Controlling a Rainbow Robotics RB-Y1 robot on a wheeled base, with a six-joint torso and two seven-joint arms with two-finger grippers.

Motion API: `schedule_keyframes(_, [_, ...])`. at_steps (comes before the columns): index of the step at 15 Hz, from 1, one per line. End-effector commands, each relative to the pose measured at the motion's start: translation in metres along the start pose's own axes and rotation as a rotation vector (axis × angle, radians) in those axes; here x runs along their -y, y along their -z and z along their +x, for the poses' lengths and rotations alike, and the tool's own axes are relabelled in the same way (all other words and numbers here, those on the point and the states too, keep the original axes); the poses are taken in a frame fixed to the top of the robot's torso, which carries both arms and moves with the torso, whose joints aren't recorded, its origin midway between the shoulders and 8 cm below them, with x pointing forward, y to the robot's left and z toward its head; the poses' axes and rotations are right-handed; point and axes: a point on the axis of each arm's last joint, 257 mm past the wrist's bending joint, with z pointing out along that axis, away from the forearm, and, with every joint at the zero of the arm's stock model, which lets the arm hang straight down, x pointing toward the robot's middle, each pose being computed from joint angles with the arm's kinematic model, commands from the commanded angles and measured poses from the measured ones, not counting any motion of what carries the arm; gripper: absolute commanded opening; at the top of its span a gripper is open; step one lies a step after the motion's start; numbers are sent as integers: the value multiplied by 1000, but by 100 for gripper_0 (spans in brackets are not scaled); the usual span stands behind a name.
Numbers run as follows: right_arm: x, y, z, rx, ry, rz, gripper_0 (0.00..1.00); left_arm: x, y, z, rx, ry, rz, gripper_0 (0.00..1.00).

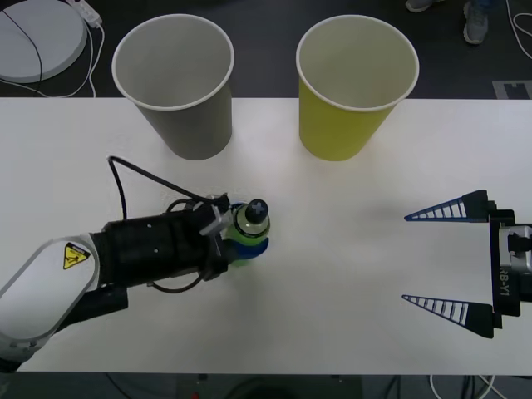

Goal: Put the can into the green bin and the plastic bottle into the gray bin

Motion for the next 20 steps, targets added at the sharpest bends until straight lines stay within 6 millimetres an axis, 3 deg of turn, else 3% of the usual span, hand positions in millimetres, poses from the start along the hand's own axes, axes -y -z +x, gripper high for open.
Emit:
schedule_keyframes(1, [0, 0, 0, 0, 0, 0, 100, -11, 16, -5, -28, 13, -20, 0])
schedule_keyframes(14, [0, 0, 0, 0, 0, 0, 100, -48, 97, -28, -165, 103, -76, 0])
schedule_keyframes(20, [0, 0, 0, 0, 0, 0, 100, -59, 148, -40, -282, 151, -104, 0])
